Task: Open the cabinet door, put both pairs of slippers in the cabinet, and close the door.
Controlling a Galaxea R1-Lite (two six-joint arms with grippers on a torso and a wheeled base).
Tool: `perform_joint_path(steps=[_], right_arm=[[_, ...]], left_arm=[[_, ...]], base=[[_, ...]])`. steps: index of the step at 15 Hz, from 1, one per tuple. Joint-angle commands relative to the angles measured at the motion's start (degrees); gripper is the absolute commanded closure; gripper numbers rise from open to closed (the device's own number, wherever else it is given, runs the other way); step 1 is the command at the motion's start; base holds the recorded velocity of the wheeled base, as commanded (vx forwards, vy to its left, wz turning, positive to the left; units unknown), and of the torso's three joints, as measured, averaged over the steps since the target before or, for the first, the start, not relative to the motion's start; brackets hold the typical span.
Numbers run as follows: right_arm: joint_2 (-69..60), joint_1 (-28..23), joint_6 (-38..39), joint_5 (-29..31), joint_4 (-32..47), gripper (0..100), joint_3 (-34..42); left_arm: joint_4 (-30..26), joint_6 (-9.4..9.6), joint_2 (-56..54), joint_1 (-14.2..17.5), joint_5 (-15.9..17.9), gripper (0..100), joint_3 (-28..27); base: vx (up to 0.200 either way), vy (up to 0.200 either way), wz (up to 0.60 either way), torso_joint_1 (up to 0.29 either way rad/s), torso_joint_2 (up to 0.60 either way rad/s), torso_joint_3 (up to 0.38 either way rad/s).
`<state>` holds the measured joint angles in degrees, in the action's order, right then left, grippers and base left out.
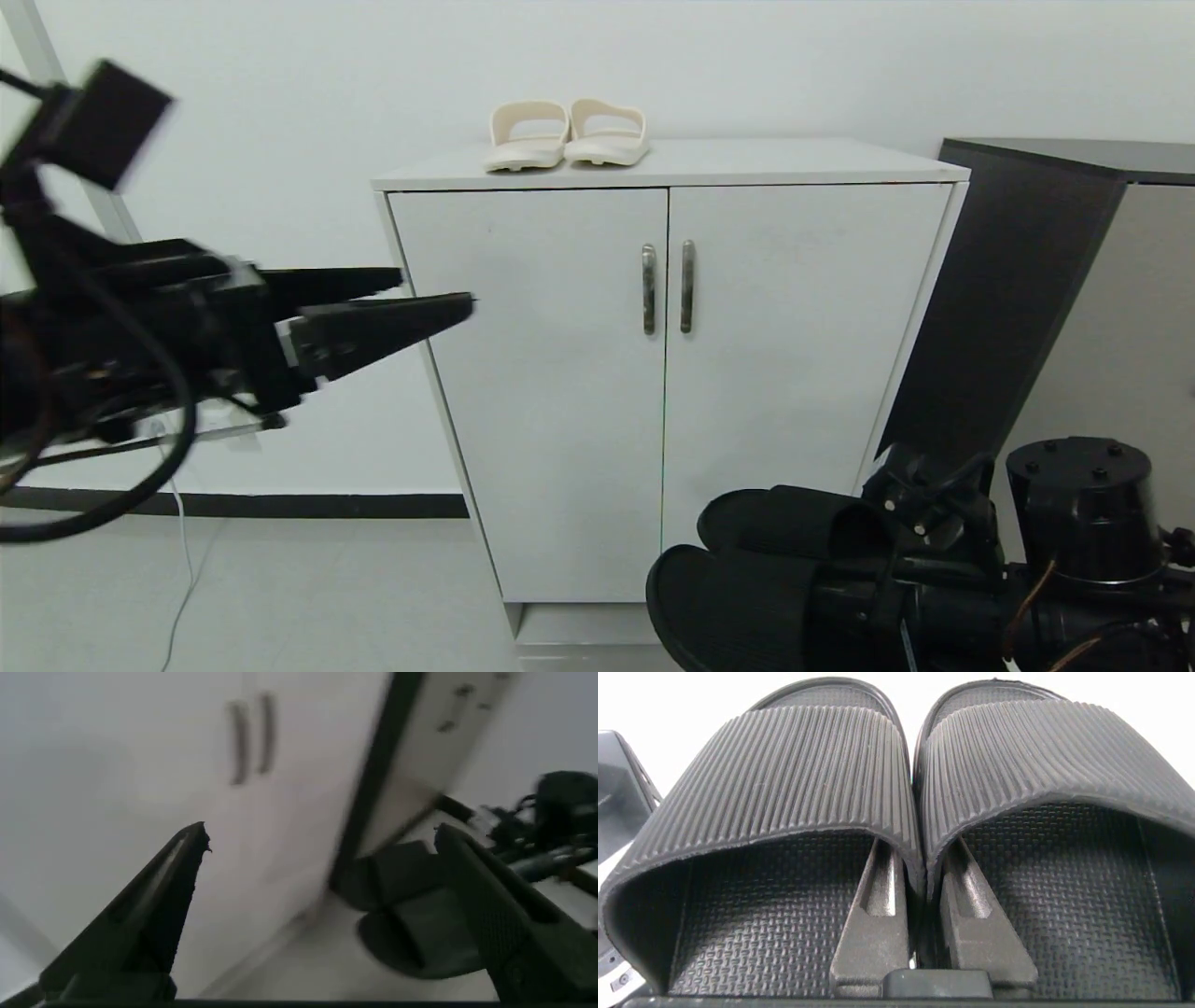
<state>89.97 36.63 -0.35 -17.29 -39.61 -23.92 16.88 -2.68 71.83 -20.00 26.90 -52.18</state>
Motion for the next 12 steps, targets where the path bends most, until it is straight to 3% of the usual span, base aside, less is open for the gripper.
perform_joint_path(steps=[1,3,4,7,9,10,12], right_arm=[[-0.1,0.0,0.0,0.0,0.0,100,-0.1],[-0.1,0.0,0.0,0.0,-0.4,100,0.0],[-0.1,0.0,0.1,0.0,-0.6,100,0.1],[-0.1,0.0,0.1,0.0,-0.7,100,0.5],[-0.1,0.0,0.0,0.0,-0.8,100,0.5],[-0.1,0.0,-0.1,0.0,-0.8,100,0.5],[-0.1,0.0,-0.1,0.0,-0.7,100,0.6]], left_arm=[[0.6,-1.98,13.8,-9.3,1.0,0,-9.8],[1.1,-5.4,18.4,-12.5,3.2,0,-13.9],[2.9,-6.02,20.9,-13.3,5.2,0,-15.3],[6.8,-13.14,26.9,-12.3,16.9,0,-18.8],[10.5,-15.42,32.5,-10.3,17.5,0,-22.5],[13.3,-17.71,36.6,-10.2,17.5,0,-25.3],[13.8,-18.41,39.9,-10.2,17.2,0,-27.6]], base=[[0.0,0.0,0.0,0.0,0.0,0.0],[0.0,0.0,0.0,0.0,0.0,0.0],[0.0,0.0,0.0,0.0,0.0,0.0],[0.0,0.0,0.0,0.0,0.0,0.0],[0.0,0.0,0.0,0.0,0.0,0.0],[0.0,0.0,0.0,0.0,0.0,0.0],[0.0,0.0,0.0,0.0,0.0,0.0]])
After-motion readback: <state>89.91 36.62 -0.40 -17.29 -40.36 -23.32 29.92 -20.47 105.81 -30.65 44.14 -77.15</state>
